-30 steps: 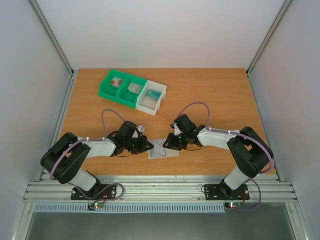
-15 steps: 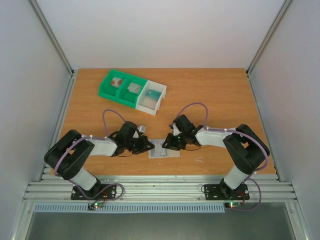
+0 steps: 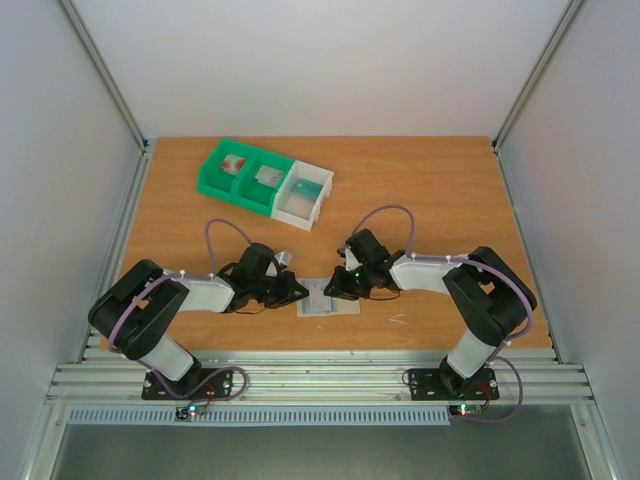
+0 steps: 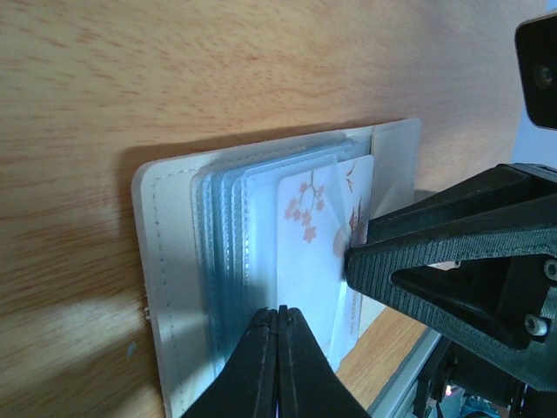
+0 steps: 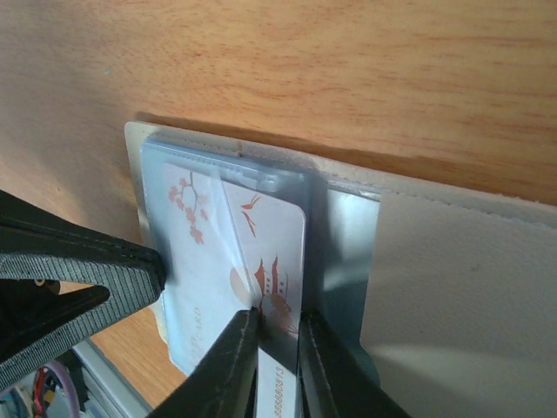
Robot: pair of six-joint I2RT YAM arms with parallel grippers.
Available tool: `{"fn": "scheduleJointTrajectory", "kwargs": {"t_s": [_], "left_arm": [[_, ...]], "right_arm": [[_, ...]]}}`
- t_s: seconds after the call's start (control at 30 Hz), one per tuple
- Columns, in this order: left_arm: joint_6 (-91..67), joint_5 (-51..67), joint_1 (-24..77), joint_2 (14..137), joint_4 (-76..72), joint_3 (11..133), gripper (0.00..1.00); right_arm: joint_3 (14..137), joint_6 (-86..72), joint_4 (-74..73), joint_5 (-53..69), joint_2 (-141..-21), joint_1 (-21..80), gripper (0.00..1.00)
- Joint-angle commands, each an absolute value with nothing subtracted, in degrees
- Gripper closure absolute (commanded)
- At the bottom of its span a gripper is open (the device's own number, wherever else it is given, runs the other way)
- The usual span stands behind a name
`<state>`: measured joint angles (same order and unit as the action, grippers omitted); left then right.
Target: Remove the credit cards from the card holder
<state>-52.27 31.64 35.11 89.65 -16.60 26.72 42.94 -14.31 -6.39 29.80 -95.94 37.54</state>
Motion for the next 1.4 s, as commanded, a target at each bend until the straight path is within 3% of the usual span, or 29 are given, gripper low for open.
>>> {"fn": "scheduleJointTrajectory", "kwargs": {"t_s": [0.0, 0.2, 0.93, 1.03, 1.23, 1.37], "left_arm": [[-50.98, 29.74, 35.42, 91.05, -16.35, 25.16, 1.0], [-51.65, 28.87, 35.42, 90.79, -17.3, 24.18, 0.99], [-50.78, 27.73, 35.41, 86.67, -12.5, 25.23, 0.98], [-52.3, 29.87, 35.42, 83.09, -12.23, 25.64, 0.92], [-55.6, 31.97, 35.38, 73.96, -8.61, 28.13, 0.64], [-56.87, 32.0, 35.41, 69.21, -6.81, 29.09, 0.52]], "right_arm": [[43.06, -12.94, -5.37, 29.62, -96.44, 36.96, 0.87], [41.8, -13.12, -4.38, 30.67, -95.75, 35.52, 0.99], [38.69, -9.48, -11.86, 29.53, -86.7, 30.94, 0.99], [38.73, -9.57, -13.62, 29.59, -83.74, 30.84, 0.99], [40.76, -9.52, -17.87, 30.47, -79.89, 30.82, 0.99], [41.85, -11.79, -17.71, 32.96, -76.48, 30.86, 0.99]]}}
